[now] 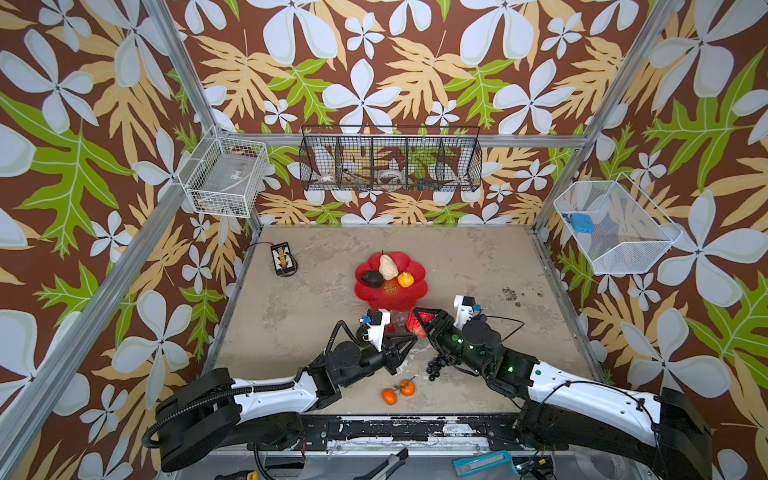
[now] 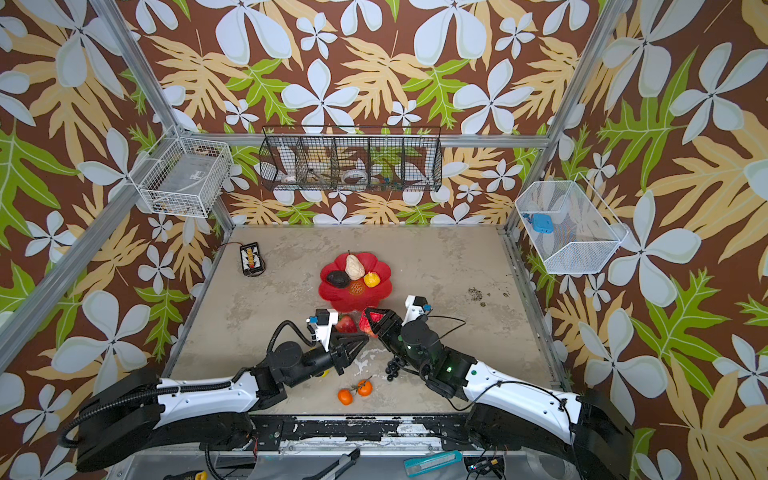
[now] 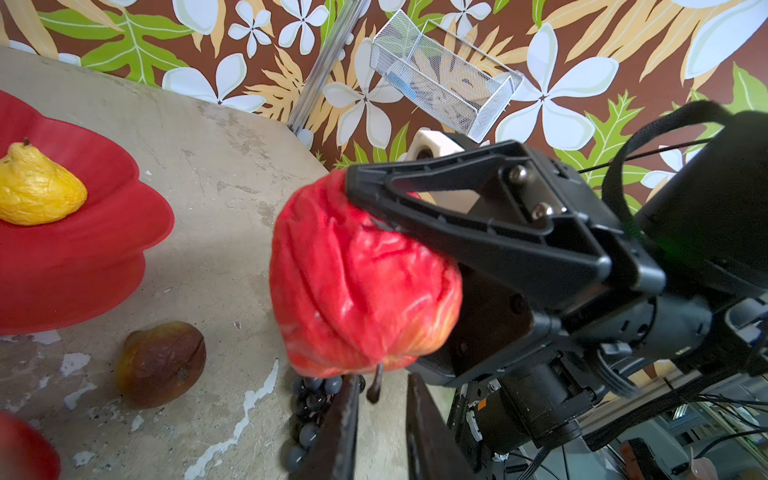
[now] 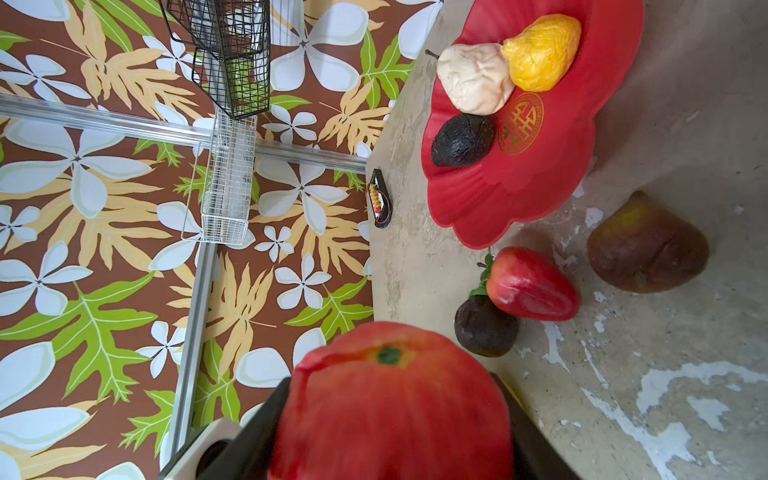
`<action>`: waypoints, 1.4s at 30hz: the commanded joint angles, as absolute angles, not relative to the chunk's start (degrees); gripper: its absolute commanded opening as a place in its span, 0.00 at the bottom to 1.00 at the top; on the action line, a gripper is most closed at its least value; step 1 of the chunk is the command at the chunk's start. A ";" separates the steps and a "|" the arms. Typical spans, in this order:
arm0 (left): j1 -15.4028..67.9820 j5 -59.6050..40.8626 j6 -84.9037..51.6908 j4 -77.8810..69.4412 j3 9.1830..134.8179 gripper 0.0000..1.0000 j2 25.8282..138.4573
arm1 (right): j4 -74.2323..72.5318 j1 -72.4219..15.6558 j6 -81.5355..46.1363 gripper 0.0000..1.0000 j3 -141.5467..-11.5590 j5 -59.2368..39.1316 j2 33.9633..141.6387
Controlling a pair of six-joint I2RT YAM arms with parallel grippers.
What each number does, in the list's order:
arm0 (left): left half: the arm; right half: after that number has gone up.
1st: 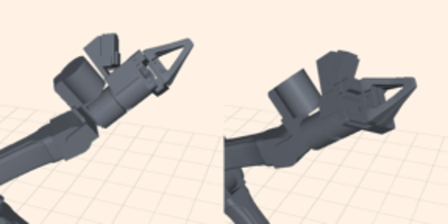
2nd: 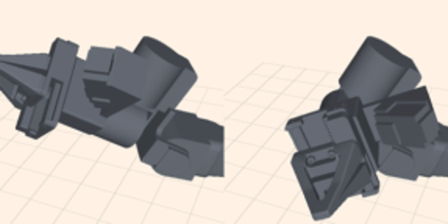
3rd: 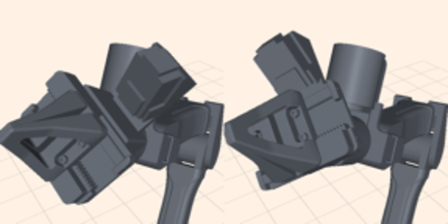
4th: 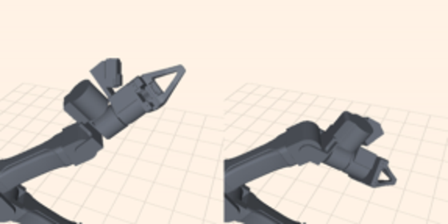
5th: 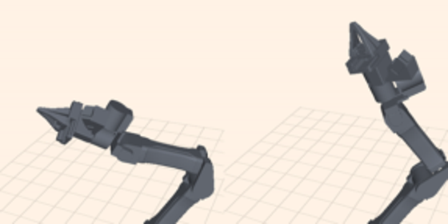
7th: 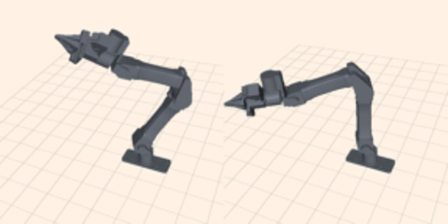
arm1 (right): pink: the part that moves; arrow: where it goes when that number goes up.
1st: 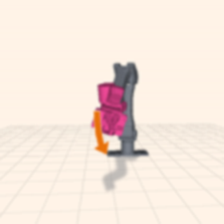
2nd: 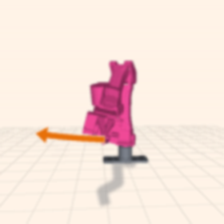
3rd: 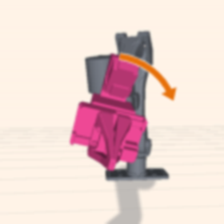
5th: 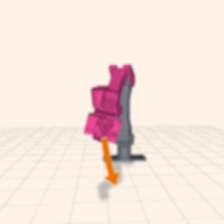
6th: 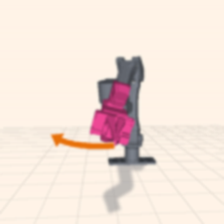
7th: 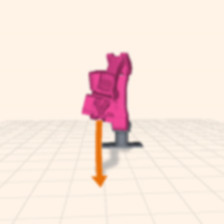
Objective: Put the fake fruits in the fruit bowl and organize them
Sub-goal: 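Carry the apple toward the left gripper while the left arm reaches for it, then close the left gripper on the apple while the right gripper holds it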
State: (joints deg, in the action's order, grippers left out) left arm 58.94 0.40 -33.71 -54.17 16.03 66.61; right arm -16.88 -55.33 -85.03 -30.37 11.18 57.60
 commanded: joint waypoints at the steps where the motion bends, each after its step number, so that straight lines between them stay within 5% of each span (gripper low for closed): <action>1: 59.06 1.05 -33.49 -56.25 15.83 0.17 66.25 | -18.46 -55.46 -84.64 0.57 -30.51 12.41 57.31; 13: 59.11 1.28 -33.31 -55.72 16.23 0.12 65.93 | -16.50 -55.97 -84.02 0.57 -32.10 12.37 58.58; 22: 59.07 1.48 -33.01 -55.10 16.90 0.17 66.09 | -16.40 -55.98 -83.76 0.57 -32.31 12.24 58.97; 30: 59.06 1.37 -33.05 -55.26 16.80 0.06 66.40 | -16.33 -55.98 -83.75 0.57 -32.36 12.22 59.22; 38: 59.07 2.35 -31.77 -54.46 16.53 0.00 65.62 | -15.36 -56.32 -83.18 0.67 -33.28 13.04 59.42; 42: 59.05 3.30 -30.71 -50.18 17.71 0.00 64.20 | -11.21 -56.43 -81.21 0.83 -34.91 14.50 58.83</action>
State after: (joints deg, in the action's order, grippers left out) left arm 59.00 2.13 -32.16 -52.66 16.62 64.99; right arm -13.93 -56.34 -83.50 -33.91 12.56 59.27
